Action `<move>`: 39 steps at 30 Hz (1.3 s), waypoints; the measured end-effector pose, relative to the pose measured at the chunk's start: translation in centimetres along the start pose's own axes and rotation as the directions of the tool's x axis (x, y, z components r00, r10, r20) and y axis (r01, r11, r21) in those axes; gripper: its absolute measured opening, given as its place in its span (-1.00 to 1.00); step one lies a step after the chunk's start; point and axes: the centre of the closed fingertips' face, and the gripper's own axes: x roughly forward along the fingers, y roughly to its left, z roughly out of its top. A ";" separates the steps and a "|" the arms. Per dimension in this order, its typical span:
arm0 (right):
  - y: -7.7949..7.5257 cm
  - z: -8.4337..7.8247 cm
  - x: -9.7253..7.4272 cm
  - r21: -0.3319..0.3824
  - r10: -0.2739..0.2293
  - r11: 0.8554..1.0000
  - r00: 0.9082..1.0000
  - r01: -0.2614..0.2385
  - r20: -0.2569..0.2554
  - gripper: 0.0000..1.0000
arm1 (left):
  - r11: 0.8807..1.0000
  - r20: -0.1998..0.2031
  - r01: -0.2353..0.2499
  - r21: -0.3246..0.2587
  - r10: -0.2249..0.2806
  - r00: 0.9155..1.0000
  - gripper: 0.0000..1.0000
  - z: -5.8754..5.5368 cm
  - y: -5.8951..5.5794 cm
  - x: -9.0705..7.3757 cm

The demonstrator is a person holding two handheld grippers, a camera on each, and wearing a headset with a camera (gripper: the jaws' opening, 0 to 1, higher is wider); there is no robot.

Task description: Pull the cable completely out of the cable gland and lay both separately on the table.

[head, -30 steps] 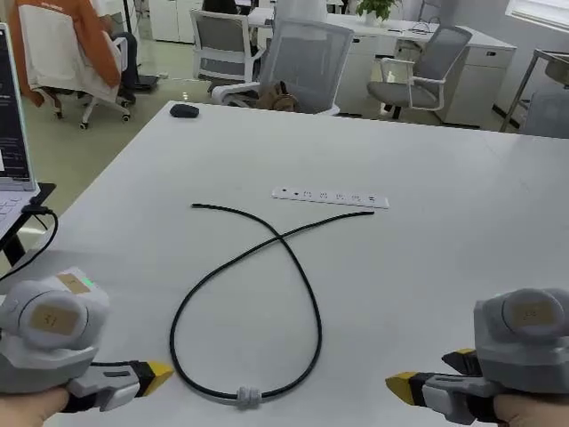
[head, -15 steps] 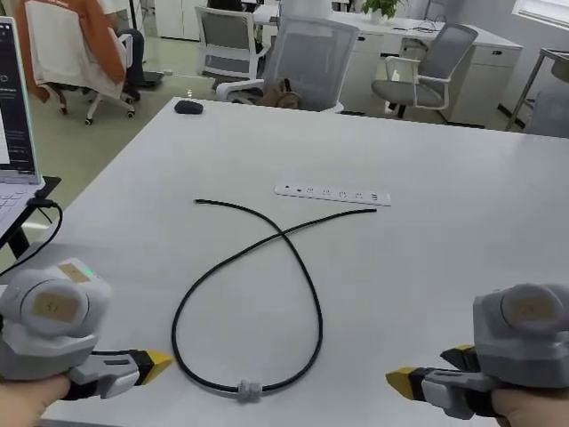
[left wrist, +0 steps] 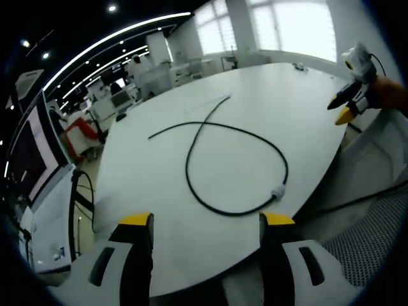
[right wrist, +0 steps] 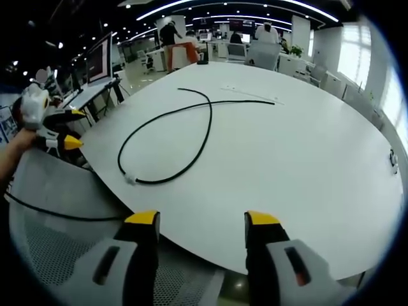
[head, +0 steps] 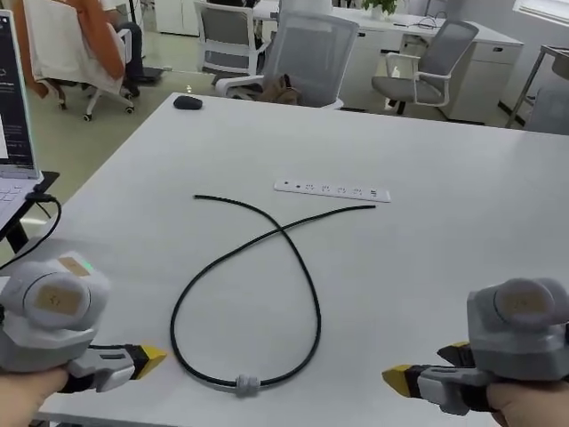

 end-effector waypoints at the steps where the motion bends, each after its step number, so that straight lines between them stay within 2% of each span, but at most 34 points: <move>1: 0.0 0.0 0.0 -0.004 0.000 1.000 1.000 0.000 -0.002 0.10 | 1.000 -0.003 -0.002 0.000 0.002 1.000 0.30 0.0 0.1 0.0; 3: 0.0 -0.1 0.0 -0.005 0.000 1.000 1.000 0.000 -0.006 0.10 | 1.000 -0.013 -0.012 0.012 0.012 1.000 0.33 -0.2 0.2 0.0; 9: -0.1 0.1 0.0 -0.011 -0.009 1.000 1.000 0.009 -0.003 0.09 | 1.000 -0.026 0.006 0.013 -0.006 1.000 0.33 -0.4 -0.1 0.2; 12: -0.3 0.5 -0.2 -0.014 -0.018 1.000 1.000 0.018 0.016 0.06 | 1.000 -0.016 0.012 0.022 -0.012 1.000 0.32 0.0 -0.1 0.2; 14: -0.4 0.5 -0.2 -0.011 -0.020 1.000 1.000 0.020 0.014 0.06 | 0.997 -0.005 0.066 0.034 -0.066 0.998 0.33 0.5 -1.0 0.3; 15: -0.4 0.4 -0.2 -0.011 -0.019 1.000 1.000 0.019 0.013 0.06 | 0.997 -0.004 0.075 0.027 -0.075 0.997 0.33 0.7 -1.2 0.4; 17: -0.5 0.3 -0.2 -0.010 -0.019 1.000 1.000 0.019 0.011 0.07 | 0.990 -0.004 0.121 0.076 -0.121 0.993 0.31 1.3 -2.2 0.6; 19: -0.4 0.4 -0.2 -0.009 -0.015 1.000 1.000 0.015 0.012 0.07 | 0.977 -0.041 0.157 0.142 -0.153 0.987 0.26 1.3 -3.0 0.8; 20: -0.4 0.3 -0.1 -0.008 -0.011 1.000 1.000 0.011 0.010 0.07 | 0.973 -0.052 0.170 0.156 -0.164 0.985 0.22 1.4 -3.2 0.9; 22: -0.1 0.1 0.0 -0.010 0.003 1.000 1.000 -0.003 -0.001 0.05 | 0.965 -0.077 0.229 0.127 -0.220 0.972 0.08 1.7 -4.4 1.1; 23: 0.0 0.1 0.1 -0.013 0.005 1.000 1.000 -0.005 -0.005 0.05 | 0.955 -0.048 0.262 0.141 -0.258 0.965 0.04 2.6 -5.0 1.4; 24: 0.1 0.1 0.1 -0.015 0.006 1.000 1.000 -0.006 -0.006 0.06 | 0.950 -0.028 0.275 0.148 -0.274 0.961 0.04 3.2 -5.4 1.7; 25: 0.1 0.1 0.1 -0.019 0.009 1.000 1.000 -0.009 -0.007 0.06 | 0.937 -0.034 0.306 0.165 -0.305 0.952 0.07 3.6 -6.1 1.9; 27: 0.2 0.1 0.2 -0.024 0.010 1.000 1.000 -0.010 -0.010 0.05 | 0.926 -0.052 0.335 0.176 -0.331 0.942 0.17 4.1 -6.9 2.4; 28: 0.2 0.0 0.2 -0.029 0.013 1.000 1.000 -0.013 -0.017 0.05 | 0.910 -0.056 0.364 0.199 -0.361 0.931 0.18 4.5 -7.7 2.8; 30: 0.4 -0.2 0.2 -0.037 0.015 0.999 1.000 -0.016 -0.025 0.04 | 0.891 -0.077 0.393 0.228 -0.386 0.919 0.11 4.7 -8.6 3.4; 31: 0.4 -0.2 0.2 -0.041 0.016 0.999 1.000 -0.017 -0.027 0.04 | 0.878 -0.111 0.410 0.248 -0.394 0.912 0.07 4.4 -9.0 4.0; 32: 0.4 -0.2 0.2 -0.042 0.015 0.999 1.000 -0.016 -0.026 0.03 | 0.864 -0.146 0.432 0.259 -0.407 0.902 0.04 4.0 -9.6 4.6; 34: 0.2 -0.1 0.2 -0.040 0.011 0.999 1.000 -0.012 -0.025 0.02 | 0.844 -0.159 0.455 0.283 -0.427 0.890 0.03 3.8 -10.3 5.6; 35: 0.2 -0.1 0.2 -0.036 0.010 0.999 1.000 -0.011 -0.024 0.02 | 0.824 -0.176 0.479 0.304 -0.446 0.878 0.04 3.5 -11.0 6.2; 37: 0.1 -0.2 0.2 -0.031 0.011 0.999 1.000 -0.012 -0.022 0.01 | 0.798 -0.227 0.515 0.313 -0.463 0.857 0.02 2.5 -11.7 7.0; 38: 0.1 -0.2 0.2 -0.031 0.012 0.999 1.000 -0.012 -0.022 0.00 | 0.781 -0.270 0.533 0.325 -0.463 0.844 -0.01 1.8 -12.1 7.5; 39: 0.1 -0.2 0.2 -0.031 0.012 0.999 1.000 -0.013 -0.023 -0.01 | 0.761 -0.294 0.539 0.362 -0.456 0.840 -0.06 1.4 -12.3 7.8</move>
